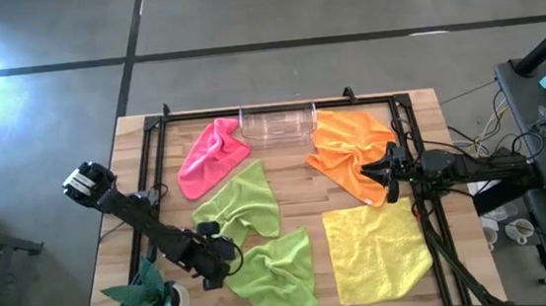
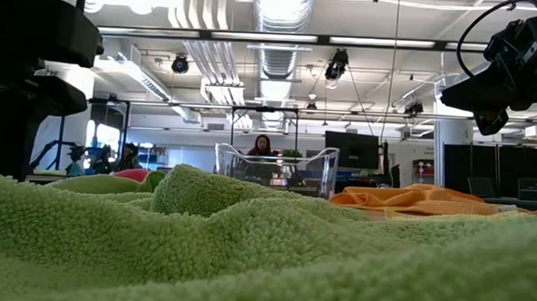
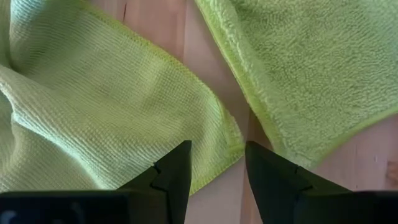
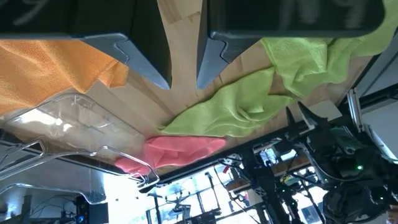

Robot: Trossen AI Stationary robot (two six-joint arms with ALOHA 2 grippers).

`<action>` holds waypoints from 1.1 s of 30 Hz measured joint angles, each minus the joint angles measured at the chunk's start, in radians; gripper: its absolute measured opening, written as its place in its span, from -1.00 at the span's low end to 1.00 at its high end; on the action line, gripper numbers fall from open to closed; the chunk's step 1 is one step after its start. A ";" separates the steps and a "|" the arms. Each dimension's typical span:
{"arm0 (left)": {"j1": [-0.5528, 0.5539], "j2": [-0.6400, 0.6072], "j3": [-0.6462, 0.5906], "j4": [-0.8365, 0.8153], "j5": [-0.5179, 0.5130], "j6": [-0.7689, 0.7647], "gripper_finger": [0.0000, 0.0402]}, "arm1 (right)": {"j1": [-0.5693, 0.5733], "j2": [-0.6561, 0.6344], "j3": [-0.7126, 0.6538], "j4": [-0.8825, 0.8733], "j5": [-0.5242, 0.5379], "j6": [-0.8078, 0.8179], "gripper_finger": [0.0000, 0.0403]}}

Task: Fold microfiber towels
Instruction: Fold the top green microfiber towel

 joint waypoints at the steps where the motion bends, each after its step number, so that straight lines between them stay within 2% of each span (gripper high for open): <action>1: 0.000 0.000 0.000 0.003 0.000 0.000 -0.33 | 0.000 0.000 0.000 0.000 0.000 0.000 -0.66; 8: -0.002 0.000 0.000 0.011 0.046 0.000 -0.33 | 0.000 0.000 0.000 0.000 0.000 0.000 -0.66; 18: -0.002 0.066 -0.006 0.034 0.017 -0.002 -0.33 | 0.000 0.000 0.000 0.000 0.000 0.000 -0.66; 25: -0.004 0.084 0.001 0.033 0.003 -0.104 -0.35 | 0.000 0.000 0.000 0.000 0.000 0.000 -0.66; 28: -0.003 0.078 0.007 0.030 0.003 -0.112 -0.44 | 0.000 0.000 0.000 0.000 0.000 0.000 -0.66; 33: -0.003 0.070 0.030 0.035 0.003 -0.112 -0.76 | 0.000 0.000 0.000 0.000 0.000 0.000 -0.66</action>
